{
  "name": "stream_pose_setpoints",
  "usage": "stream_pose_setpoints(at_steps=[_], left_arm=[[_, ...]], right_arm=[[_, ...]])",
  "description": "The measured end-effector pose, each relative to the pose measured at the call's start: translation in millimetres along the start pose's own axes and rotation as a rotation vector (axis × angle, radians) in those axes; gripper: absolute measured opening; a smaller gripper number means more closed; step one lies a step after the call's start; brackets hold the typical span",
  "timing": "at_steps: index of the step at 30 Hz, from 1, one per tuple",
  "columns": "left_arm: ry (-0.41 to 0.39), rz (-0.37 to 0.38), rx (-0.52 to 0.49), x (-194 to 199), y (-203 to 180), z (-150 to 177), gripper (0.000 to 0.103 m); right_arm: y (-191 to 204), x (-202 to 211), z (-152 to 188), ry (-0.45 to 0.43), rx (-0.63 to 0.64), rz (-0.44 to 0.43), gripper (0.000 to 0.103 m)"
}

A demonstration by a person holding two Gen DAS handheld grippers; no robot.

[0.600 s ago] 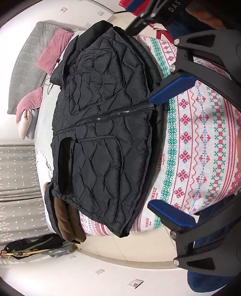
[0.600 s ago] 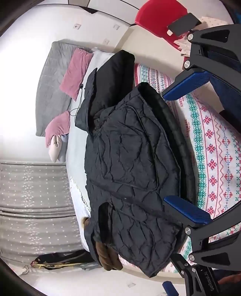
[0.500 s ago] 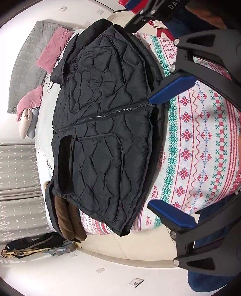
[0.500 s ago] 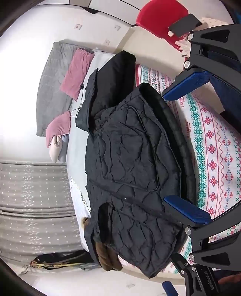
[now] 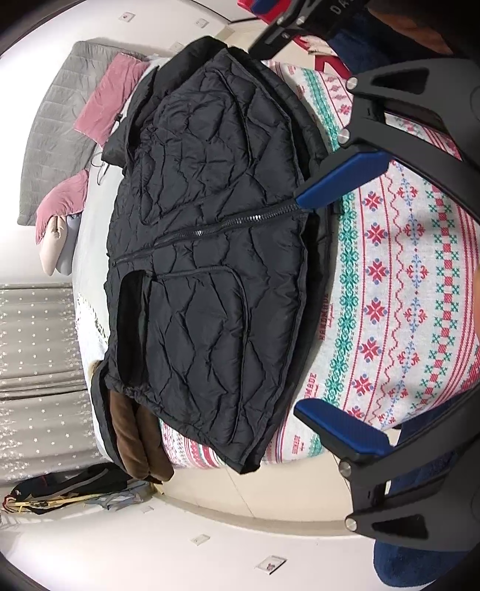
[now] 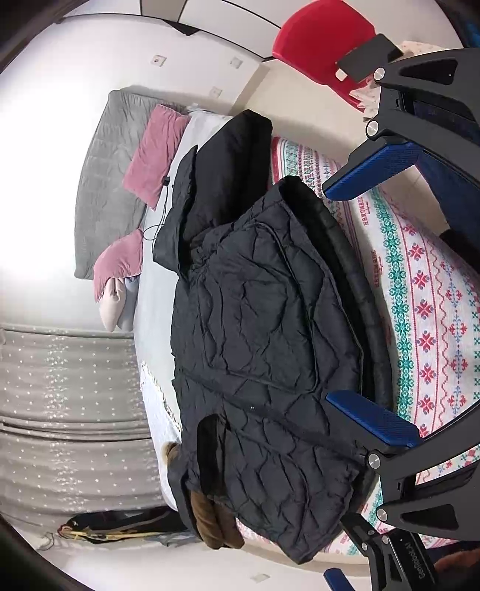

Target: Fold large clothes

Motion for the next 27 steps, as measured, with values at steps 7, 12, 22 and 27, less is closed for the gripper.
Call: stream_pose_setpoints(at_steps=[7, 12, 22, 27], left_arm=[[-0.002, 0.017, 0.006, -0.1, 1.0, -1.1, 0.103], [0.035, -0.019, -0.023, -2.8, 3.5, 1.8, 0.103], [0.036, -0.037, -0.014, -6.5, 5.8, 3.5, 0.103], [0.021, -0.046, -0.027, -6.7, 8.0, 3.2, 0.103]], right_arm=[[-2.4, -0.4, -0.6, -0.005, -0.016, 0.009, 0.103], [-4.9, 1.1, -2.4, -0.033, -0.025, 0.018, 0.103], [-9.7, -2.4, -5.1, -0.036, -0.056, 0.014, 0.103], [-10.6, -4.1, -3.9, -0.018, -0.056, 0.019, 0.103]])
Point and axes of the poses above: each gripper's, at about its wrist camera, not at the fingertips, and x roughly against the way its jaws point, y to its left, z to its underside, the point moved 6 cm from there along -x, roughly the way its jaws point, and after that the axes turned 14 degrees about -x, right-handed, at the moved point
